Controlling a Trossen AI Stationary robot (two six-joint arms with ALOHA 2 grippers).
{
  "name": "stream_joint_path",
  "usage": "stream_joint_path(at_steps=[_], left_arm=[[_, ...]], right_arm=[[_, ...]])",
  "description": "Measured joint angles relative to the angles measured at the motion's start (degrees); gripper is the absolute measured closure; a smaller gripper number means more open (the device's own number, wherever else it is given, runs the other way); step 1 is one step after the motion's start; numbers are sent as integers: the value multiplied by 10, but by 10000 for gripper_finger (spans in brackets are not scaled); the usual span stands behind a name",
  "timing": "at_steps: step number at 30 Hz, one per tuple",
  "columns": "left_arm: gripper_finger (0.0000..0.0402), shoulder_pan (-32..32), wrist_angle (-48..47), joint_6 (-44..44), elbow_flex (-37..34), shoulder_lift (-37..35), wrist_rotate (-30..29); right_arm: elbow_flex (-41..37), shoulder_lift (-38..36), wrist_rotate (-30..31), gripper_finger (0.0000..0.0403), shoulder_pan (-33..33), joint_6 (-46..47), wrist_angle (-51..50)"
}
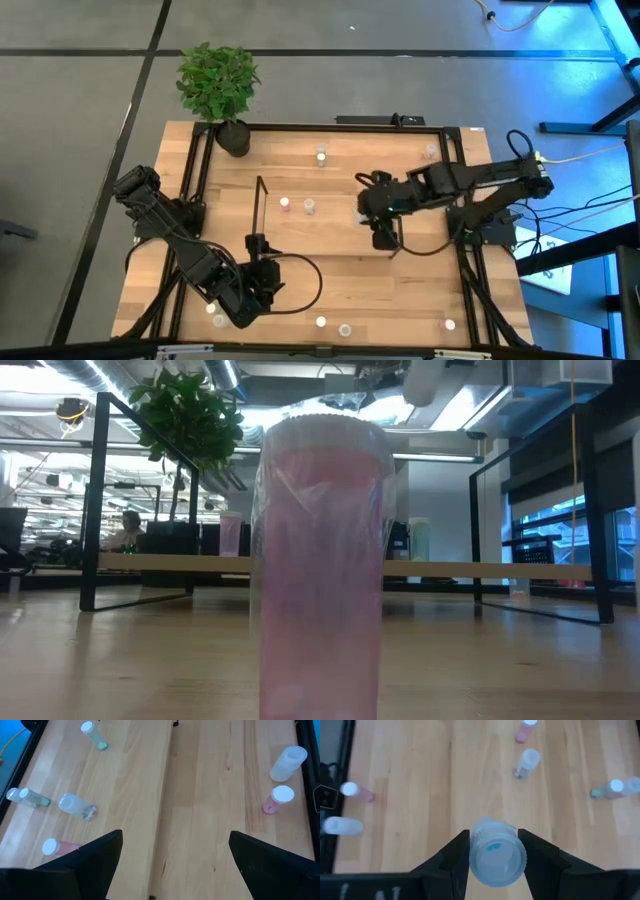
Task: Pick and place medicine bottles onto shelf by color
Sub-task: Put the right white pill bottle on the shelf
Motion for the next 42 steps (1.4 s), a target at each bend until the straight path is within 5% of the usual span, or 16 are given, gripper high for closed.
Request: stream_joint_path(at_steps=[16,36,42], left_arm=[[41,2,0,6,0,0,0],[41,3,-1,6,0,0,-1],[41,12,-2,3,0,0,-62]], right_arm=[[1,107,-21,249,-78,-158,76],[1,218,-19,249,-148,-247,115],[0,231,-19,249,-149,-246,118]])
